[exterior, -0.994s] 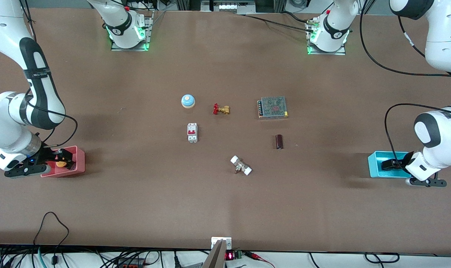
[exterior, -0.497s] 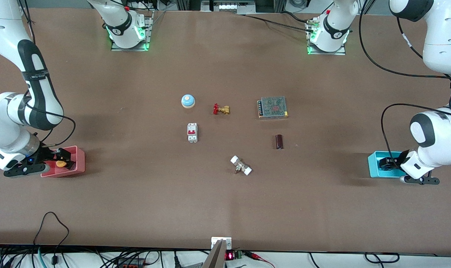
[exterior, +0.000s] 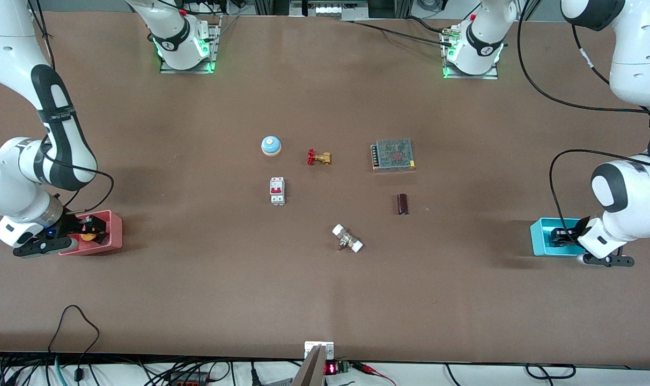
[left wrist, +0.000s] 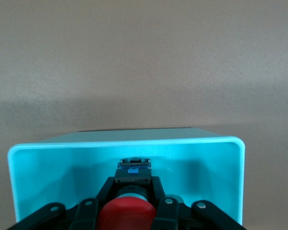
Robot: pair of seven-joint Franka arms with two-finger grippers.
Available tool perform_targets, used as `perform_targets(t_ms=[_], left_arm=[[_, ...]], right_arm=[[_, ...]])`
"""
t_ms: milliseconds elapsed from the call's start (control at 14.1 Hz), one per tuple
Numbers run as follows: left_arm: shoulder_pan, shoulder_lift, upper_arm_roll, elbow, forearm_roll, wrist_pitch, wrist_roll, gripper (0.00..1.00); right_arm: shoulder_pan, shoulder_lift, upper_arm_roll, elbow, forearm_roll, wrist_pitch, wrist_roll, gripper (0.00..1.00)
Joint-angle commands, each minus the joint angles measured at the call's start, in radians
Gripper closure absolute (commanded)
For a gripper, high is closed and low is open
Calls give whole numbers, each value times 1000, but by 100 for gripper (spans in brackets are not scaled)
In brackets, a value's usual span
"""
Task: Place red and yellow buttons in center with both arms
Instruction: 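Grasp the yellow button with the right gripper while the left gripper grasps the red button, then lift the yellow button with the right gripper while the left gripper lifts the red button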
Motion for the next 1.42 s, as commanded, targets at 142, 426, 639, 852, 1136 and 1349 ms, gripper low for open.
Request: perform_targets(t_ms=[142, 426, 639, 852, 1136, 1349], left_arm=[[-1, -86, -9, 36, 13, -121, 6, 74], [-11, -137, -24, 161, 13, -425, -17, 74], [-73, -182, -35, 158, 10, -557, -134, 74], [-141, -205, -67, 130, 10, -578, -282, 74], [-226, -205, -70, 29, 7, -481, -392, 75], [-245, -203, -70, -89, 7, -328, -411, 75]], right_arm=[[-21, 15, 11, 2, 2, 17, -35, 0], [-23, 15, 11, -2, 2, 17, -40, 8], [-23, 17, 11, -2, 2, 17, -40, 25], [-21, 20, 12, -2, 2, 17, -40, 31], [-21, 21, 12, -2, 2, 16, -40, 37], [-20, 21, 12, -2, 2, 14, -40, 46]])
